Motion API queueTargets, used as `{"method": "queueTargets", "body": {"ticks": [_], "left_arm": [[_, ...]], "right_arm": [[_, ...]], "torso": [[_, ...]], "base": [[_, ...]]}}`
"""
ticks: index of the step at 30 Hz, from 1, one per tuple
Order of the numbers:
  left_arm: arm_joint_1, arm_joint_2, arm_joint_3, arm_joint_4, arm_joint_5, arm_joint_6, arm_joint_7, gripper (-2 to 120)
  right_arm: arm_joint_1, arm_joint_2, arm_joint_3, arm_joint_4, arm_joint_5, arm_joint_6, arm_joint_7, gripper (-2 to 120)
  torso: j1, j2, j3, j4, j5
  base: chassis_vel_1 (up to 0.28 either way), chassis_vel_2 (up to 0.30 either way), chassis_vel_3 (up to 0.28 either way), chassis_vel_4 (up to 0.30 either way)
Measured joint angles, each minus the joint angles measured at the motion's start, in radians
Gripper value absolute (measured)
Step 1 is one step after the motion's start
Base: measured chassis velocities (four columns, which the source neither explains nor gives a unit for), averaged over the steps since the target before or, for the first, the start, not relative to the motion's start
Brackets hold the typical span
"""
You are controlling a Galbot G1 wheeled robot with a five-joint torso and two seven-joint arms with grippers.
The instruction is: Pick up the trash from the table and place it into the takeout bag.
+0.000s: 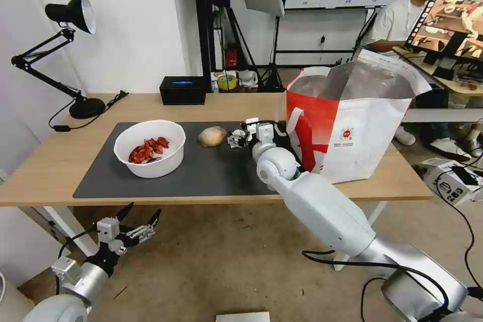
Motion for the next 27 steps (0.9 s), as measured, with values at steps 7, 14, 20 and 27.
{"method": "queueTargets", "body": {"ticks": [7, 14, 20, 27], "left_arm": [[0.0, 0.002, -0.004, -0.008, -0.002, 0.0, -0.023, 100], [0.003, 0.005, -0.008, -0.011, -0.002, -0.001, -0.026, 100], [0.0, 0.007, -0.007, -0.012, -0.002, -0.001, -0.024, 100], [-0.005, 0.013, -0.005, -0.012, -0.002, -0.002, -0.023, 100]], "right_arm": [[0.038, 0.043, -0.005, -0.094, -0.008, -0.019, 0.003, 100], [0.06, 0.082, -0.005, -0.176, -0.028, -0.019, -0.029, 100], [0.075, 0.101, -0.004, -0.22, -0.031, -0.025, -0.059, 100], [0.088, 0.116, 0.0, -0.252, -0.027, -0.036, -0.079, 97]], "torso": [[0.0, 0.0, 0.0, 0.0001, 0.0], [0.0, 0.0, 0.0, 0.0001, 0.0], [0.0, 0.0, 0.0, 0.0001, 0.0], [0.0, 0.0, 0.0, 0.0001, 0.0]], "base": [[0.0, 0.0, 0.0, 0.0], [0.0, 0.0, 0.0, 0.0], [0.0, 0.0, 0.0, 0.0], [0.0, 0.0, 0.0, 0.0]]}}
